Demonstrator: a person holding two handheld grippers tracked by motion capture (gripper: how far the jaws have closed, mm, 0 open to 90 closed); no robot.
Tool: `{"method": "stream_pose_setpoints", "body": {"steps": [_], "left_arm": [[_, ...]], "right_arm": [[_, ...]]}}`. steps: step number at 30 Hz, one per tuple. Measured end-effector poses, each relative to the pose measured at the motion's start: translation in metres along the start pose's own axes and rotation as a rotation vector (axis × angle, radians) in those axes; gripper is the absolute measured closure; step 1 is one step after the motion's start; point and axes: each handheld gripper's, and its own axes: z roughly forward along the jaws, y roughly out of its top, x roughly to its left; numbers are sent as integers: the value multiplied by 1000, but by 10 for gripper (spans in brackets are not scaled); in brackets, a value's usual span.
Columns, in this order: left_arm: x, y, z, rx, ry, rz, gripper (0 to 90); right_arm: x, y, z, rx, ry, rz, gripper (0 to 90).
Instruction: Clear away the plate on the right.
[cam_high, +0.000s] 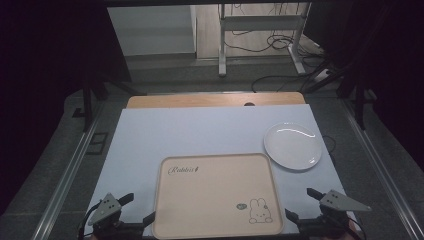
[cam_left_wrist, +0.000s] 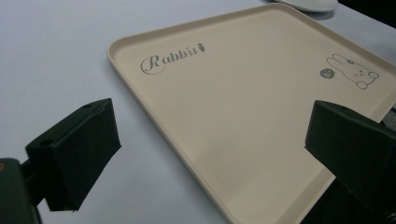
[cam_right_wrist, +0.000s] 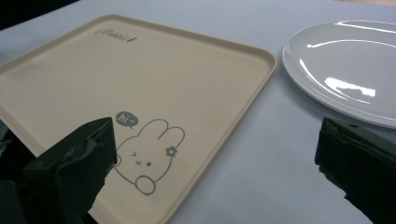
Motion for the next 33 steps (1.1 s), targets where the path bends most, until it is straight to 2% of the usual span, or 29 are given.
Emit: {"method": "stream_pose_setpoints", "body": {"steps": [5, 12, 14, 16, 27, 28, 31, 33], "left_arm": [[1, 0, 0, -1, -2, -7, 30], [1, 0, 0, -2, -1, -12, 29], [1, 0, 0, -2, -1, -12, 30], [2, 0, 0, -3, -1, -15, 30], [2, 0, 0, -1, 0, -19, 30], [2, 0, 0, -1, -1, -19, 30], [2, 0, 0, -2, -2, -18, 30], [2, 0, 0, 0, -2, -20, 30]], "right_arm": [[2, 1, 2, 23, -29, -16, 0], [2, 0, 4, 40, -31, -10, 0], [2, 0, 5, 47, -32, -17, 0], [1, 0, 7, 69, -26, -45, 0], [2, 0, 9, 63, -28, -58, 0], [2, 1, 10, 65, -42, -77, 0], [3, 1, 11, 78, -62, -88, 0], [3, 3, 13, 94, -98, -106, 0]]}}
